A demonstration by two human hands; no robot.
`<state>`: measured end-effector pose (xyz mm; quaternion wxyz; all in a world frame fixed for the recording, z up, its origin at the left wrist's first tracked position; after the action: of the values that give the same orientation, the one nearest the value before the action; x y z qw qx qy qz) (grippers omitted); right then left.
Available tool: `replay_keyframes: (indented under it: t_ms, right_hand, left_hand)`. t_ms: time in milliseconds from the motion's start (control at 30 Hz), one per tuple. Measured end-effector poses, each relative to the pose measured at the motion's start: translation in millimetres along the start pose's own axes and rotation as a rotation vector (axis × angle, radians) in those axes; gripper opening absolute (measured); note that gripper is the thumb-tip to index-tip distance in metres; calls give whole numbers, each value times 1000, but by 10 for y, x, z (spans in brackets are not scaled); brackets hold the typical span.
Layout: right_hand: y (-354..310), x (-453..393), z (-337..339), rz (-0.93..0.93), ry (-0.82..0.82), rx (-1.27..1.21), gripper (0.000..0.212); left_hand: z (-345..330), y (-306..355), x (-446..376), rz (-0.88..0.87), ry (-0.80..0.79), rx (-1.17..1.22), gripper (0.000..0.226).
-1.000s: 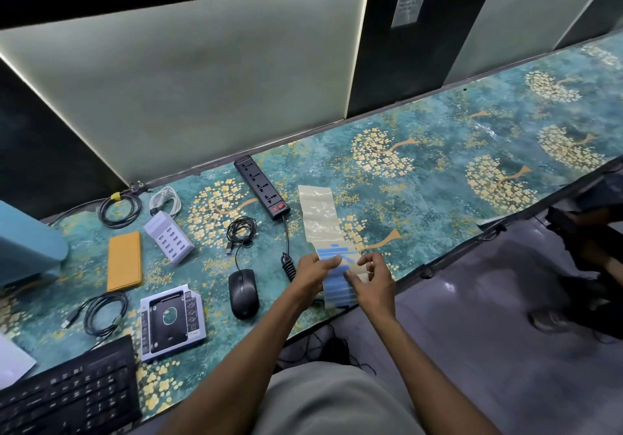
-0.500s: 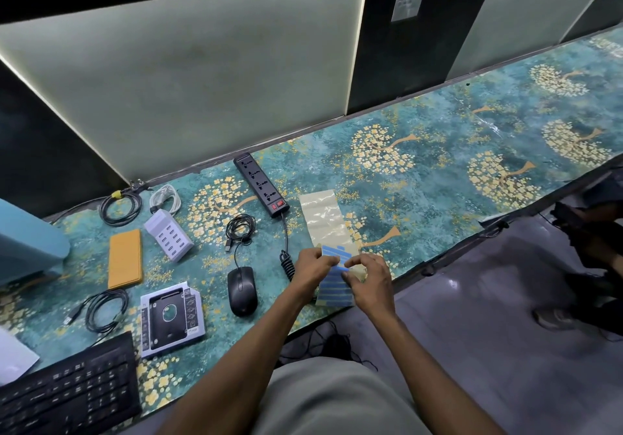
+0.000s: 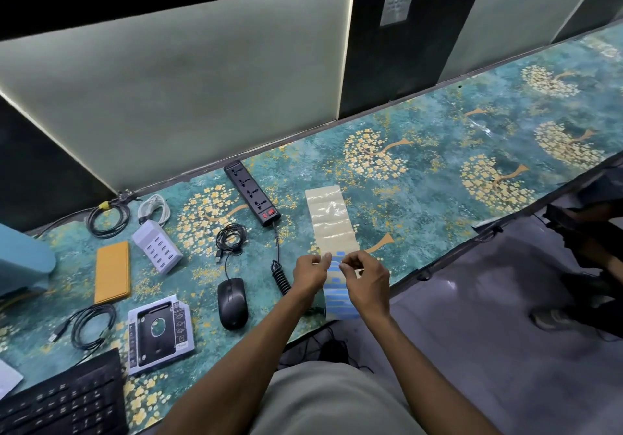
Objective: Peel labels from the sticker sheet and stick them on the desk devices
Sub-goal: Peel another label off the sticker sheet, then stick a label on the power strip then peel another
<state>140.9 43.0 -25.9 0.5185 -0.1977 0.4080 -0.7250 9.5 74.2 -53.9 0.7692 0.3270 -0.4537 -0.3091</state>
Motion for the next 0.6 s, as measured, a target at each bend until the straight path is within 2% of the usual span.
replay_keyframes:
  t_ms: [133,233,333,400,600]
  right_hand:
    - [-82,-73,-213,-42,-86,-67,5]
    - [-145,-167,-373,-55,-164,-77,5]
    - [-244,-312,-497,-40,-212,-86,5]
    - [-319,-423,-585,-21,-264,-83,5]
    - [-462,-706,-745,9,-358,-87,5]
  left_hand:
    - [291,63,-134,-72,219,-80,16]
    - [524,161,-281,-97,324,-185,22]
    - [640,268,-447,-78,354,-296,11]
    - [677,326,-580,-72,375,-367,16]
    - [681,517,-835,-113,455,-465,61]
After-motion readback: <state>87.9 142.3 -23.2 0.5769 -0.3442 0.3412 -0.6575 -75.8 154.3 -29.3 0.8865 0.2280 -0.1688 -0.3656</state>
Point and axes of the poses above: each hand's wrist, its own x-axis away from the middle knuckle, its own z-axis out of the back of the hand, y = z × x, the point moved 1 cm from there along -x, towards the middle knuckle, and after that the axes turned 14 degrees about y, right-handed, at the moved point
